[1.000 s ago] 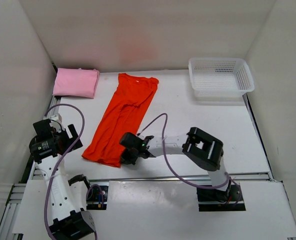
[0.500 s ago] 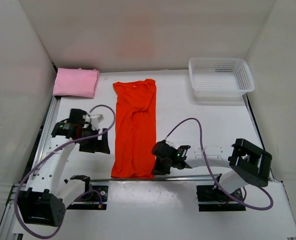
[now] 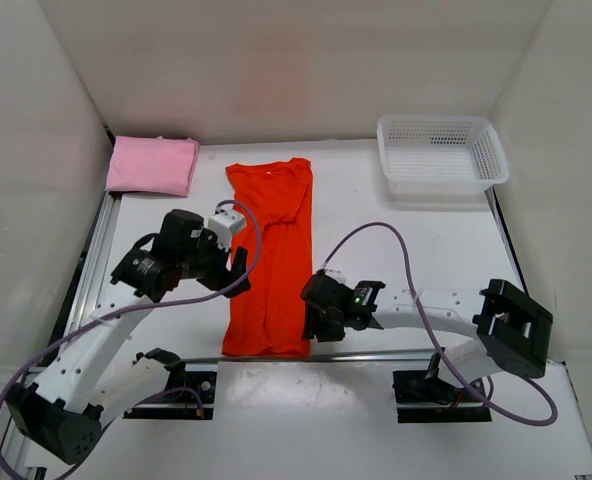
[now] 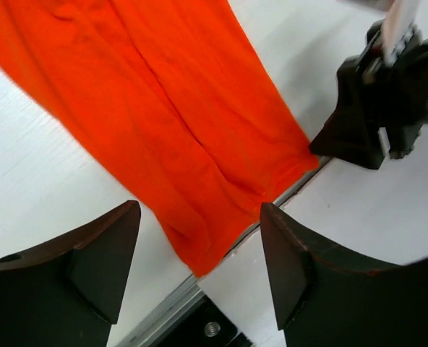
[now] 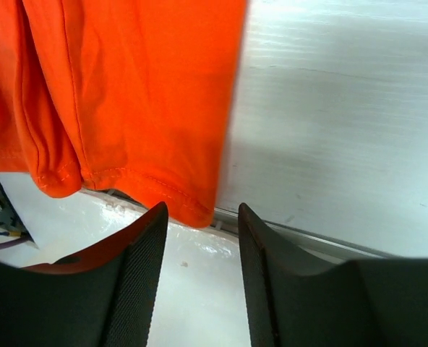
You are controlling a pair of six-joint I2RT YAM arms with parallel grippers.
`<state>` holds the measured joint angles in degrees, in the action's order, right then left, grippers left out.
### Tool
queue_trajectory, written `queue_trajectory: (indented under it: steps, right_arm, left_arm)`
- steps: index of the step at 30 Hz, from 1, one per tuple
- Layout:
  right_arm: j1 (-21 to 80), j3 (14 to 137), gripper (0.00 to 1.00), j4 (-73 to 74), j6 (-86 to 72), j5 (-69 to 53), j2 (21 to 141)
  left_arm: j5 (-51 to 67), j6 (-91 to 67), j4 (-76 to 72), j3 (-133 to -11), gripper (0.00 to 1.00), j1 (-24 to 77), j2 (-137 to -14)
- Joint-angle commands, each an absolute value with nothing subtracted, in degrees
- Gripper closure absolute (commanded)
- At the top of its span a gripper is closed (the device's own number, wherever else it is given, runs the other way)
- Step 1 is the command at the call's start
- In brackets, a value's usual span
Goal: Fold and stack the t-shirts
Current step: Rotate the tshirt 90 degrees, then grab the bottom of the folded rectangular tshirt with both arms
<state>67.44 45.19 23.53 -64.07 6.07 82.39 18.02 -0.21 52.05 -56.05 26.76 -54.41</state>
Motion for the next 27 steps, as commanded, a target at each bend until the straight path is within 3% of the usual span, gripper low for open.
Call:
queue_trajectory:
  steps: [1,3,4,7,10,14,16,18,23,27]
  right_arm:
    - [65.05,45.62,0.50,27.16,-63.02,7.57,79.72]
    - [63.90,44.75,0.50,26.20,-63.54,5.11,79.72]
    - [63.90,44.74,0.50,26.19,-62.59,4.05,79.72]
    - [63.90,44.74,0.49,25.58,-60.83,3.16,80.33]
    - [63.90,43.69,0.49,26.19,-60.82,4.39,79.02]
    - [63.90,42.63,0.49,25.50,-61.96,5.54,77.79]
    - [64.42,41.40,0.49,23.74,-63.19,6.15,77.26]
    - [64.42,39.47,0.49,20.94,-64.24,6.15,76.73]
    - [65.56,38.32,0.49,19.51,-65.57,7.55,76.73]
    - [66.09,38.32,0.49,18.37,-65.57,7.56,76.73]
  left_arm:
    - [24.08,0.00,50.98,-53.72,0.25,27.50,-60.80]
    - [20.58,0.00,50.19,-53.09,0.36,27.51,-64.40]
    - [21.18,0.00,51.14,-53.61,0.36,27.51,-68.51]
    - [29.43,0.00,53.09,-56.05,0.29,23.93,-71.98]
    - [30.32,0.00,55.45,-62.73,0.22,21.37,-72.51]
    - [34.79,0.00,53.72,-70.22,0.12,18.81,-65.68]
    - [35.77,0.00,47.24,-66.64,0.05,18.81,-60.93]
    - [34.55,0.00,45.70,-57.34,0.05,20.21,-55.82]
    - [24.45,0.00,46.76,-38.17,0.18,20.21,-53.35]
    - [27.08,0.00,44.57,-27.27,0.19,20.21,-50.72]
